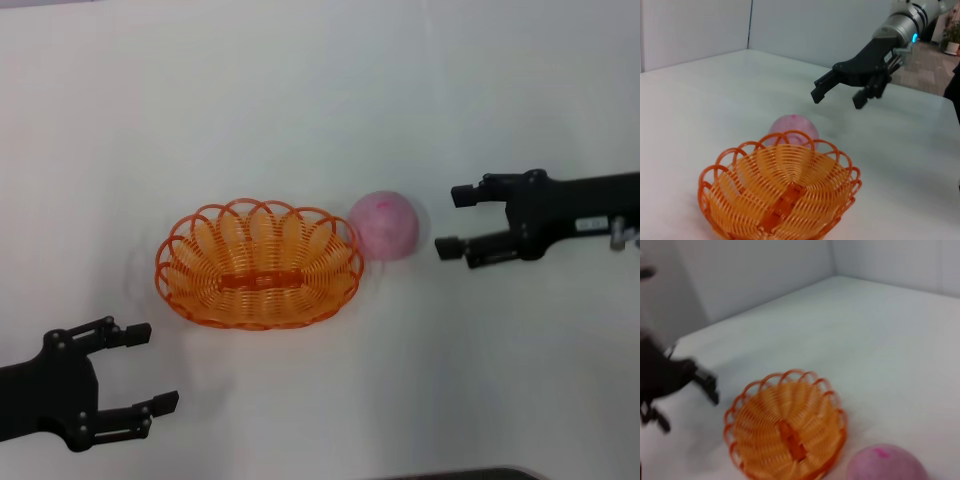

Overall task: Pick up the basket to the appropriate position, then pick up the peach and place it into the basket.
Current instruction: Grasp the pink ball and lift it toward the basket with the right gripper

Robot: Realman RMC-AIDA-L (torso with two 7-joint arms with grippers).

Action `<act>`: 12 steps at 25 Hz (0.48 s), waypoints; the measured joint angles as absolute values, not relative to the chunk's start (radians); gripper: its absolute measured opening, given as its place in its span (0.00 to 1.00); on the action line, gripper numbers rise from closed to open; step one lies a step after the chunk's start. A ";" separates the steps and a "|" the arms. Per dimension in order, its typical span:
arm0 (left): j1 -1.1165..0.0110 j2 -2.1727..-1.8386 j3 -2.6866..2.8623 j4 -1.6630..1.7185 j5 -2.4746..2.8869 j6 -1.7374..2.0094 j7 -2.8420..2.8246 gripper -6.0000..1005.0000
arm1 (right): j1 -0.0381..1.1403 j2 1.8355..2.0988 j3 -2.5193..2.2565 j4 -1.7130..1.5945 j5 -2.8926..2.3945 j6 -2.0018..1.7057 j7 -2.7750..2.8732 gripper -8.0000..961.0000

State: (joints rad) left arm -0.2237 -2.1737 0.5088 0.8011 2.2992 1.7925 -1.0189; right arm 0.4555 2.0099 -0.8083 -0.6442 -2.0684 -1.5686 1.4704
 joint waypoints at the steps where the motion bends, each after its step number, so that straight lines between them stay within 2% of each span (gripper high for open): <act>1: -0.224 -2.174 0.507 0.801 2.299 1.794 -1.019 0.83 | 0.472 1.999 -0.810 -0.642 -2.076 -1.572 1.544 0.99; 4: -0.224 -2.173 0.504 0.801 2.300 1.799 -1.021 0.83 | 0.513 1.981 -0.812 -0.641 -2.117 -1.595 1.719 0.99; 12: -0.223 -2.171 0.500 0.808 2.306 1.846 -1.027 0.82 | 0.600 1.978 -0.805 -0.762 -2.212 -1.651 2.104 0.99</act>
State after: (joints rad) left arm -0.2235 -2.1706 0.4999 0.8083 2.3056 1.8457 -1.0267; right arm 0.6001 1.9780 -0.8051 -0.7615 -2.2121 -1.6512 2.1043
